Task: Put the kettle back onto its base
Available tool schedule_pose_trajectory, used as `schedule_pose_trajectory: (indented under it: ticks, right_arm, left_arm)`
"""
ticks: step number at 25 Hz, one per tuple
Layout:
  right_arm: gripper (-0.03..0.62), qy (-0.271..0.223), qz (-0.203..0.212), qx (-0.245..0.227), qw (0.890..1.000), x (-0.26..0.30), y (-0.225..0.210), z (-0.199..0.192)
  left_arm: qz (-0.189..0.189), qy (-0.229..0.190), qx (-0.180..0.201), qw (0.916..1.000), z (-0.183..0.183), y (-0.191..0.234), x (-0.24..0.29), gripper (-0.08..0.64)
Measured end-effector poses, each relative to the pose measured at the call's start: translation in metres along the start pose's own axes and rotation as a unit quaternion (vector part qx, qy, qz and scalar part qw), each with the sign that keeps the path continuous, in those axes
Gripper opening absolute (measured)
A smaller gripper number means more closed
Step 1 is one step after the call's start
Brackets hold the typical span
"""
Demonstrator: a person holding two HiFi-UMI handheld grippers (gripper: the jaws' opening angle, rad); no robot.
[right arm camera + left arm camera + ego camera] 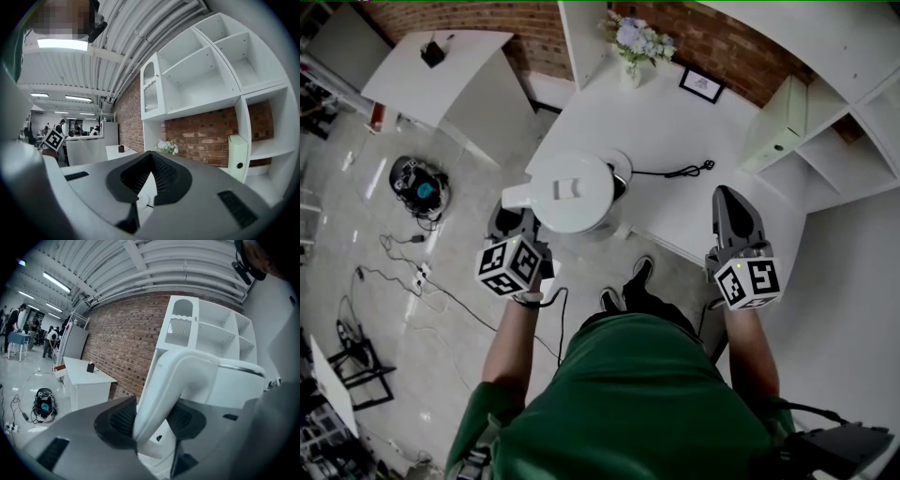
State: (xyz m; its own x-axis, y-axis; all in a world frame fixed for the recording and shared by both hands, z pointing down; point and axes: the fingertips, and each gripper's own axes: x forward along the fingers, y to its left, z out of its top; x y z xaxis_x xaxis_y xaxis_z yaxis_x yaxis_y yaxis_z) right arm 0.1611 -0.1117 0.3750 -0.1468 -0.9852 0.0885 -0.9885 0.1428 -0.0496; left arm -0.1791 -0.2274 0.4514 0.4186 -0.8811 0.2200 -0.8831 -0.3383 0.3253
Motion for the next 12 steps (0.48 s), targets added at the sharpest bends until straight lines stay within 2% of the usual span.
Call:
schedule_pose_trajectory:
  ticks: [12]
  right_arm:
    - [0.011, 0.017, 0.019, 0.021, 0.999, 0.08, -0.074, -0.013]
  left_arm:
    - [0.027, 0.001, 0.023, 0.9994, -0.018, -0.005, 0.105, 0.195]
